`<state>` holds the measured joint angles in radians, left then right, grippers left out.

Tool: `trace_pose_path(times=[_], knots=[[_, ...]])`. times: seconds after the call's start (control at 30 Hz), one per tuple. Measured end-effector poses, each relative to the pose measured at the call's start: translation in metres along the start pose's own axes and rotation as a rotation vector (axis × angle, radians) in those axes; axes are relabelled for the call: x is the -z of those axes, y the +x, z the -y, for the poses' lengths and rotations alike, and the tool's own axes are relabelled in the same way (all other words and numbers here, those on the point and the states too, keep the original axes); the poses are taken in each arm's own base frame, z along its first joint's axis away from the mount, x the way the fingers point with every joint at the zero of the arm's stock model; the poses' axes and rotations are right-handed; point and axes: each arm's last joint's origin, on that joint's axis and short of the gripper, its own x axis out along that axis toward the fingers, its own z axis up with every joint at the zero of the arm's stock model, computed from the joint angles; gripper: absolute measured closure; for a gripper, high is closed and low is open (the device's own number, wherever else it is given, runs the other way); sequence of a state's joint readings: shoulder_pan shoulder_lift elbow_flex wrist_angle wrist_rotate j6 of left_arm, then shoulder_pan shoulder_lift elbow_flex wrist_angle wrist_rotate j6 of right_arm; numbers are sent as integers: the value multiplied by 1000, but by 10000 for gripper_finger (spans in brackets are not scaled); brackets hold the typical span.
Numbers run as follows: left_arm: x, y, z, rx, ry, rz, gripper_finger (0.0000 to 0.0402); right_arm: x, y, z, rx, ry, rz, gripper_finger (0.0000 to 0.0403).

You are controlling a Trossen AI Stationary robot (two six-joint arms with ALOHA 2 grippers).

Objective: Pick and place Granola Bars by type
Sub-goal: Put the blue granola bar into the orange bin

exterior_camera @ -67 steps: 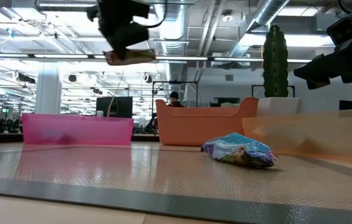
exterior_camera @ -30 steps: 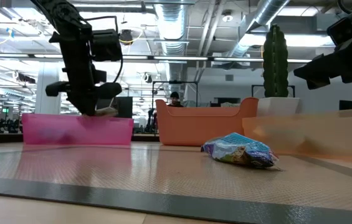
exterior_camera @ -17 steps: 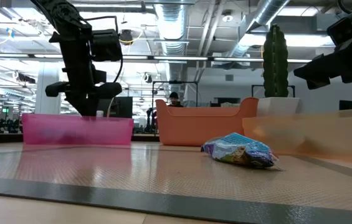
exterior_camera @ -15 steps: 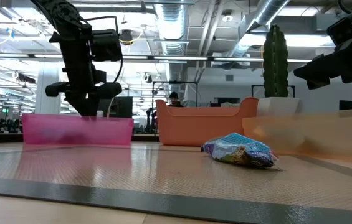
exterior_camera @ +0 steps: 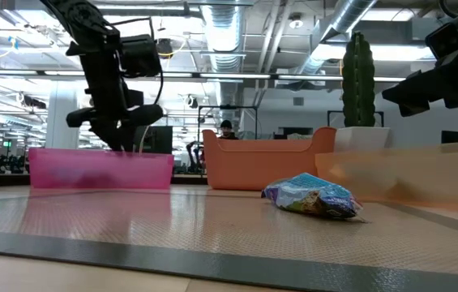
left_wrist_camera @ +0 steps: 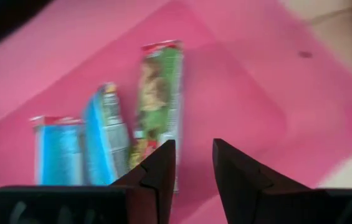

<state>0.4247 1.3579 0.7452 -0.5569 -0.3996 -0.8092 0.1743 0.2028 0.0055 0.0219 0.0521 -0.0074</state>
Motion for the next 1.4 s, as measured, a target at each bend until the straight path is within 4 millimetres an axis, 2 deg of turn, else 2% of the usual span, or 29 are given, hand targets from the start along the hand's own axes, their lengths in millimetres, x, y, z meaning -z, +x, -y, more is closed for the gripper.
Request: trace_pose_path(times=[0.3, 0.53, 0.7, 0.9, 1.13, 1.27, 1.4], knots=[[-1, -11, 19, 152, 158, 83, 301, 0, 0, 0, 0, 0, 0, 249], [-3, -45, 30, 207, 310, 231, 301, 0, 0, 0, -1, 0, 0, 249], [4, -70, 40, 246, 453, 393, 301, 0, 0, 0, 0, 0, 0, 249], [23, -95, 63, 370, 813, 555, 301, 0, 0, 0, 0, 0, 0, 249], [59, -120, 80, 583, 1406, 705, 301, 0, 0, 0, -1, 0, 0, 249], [74, -129, 83, 648, 1591, 774, 301, 0, 0, 0, 0, 0, 0, 249], [86, -134, 83, 702, 1704, 785, 301, 0, 0, 0, -1, 0, 0, 249]])
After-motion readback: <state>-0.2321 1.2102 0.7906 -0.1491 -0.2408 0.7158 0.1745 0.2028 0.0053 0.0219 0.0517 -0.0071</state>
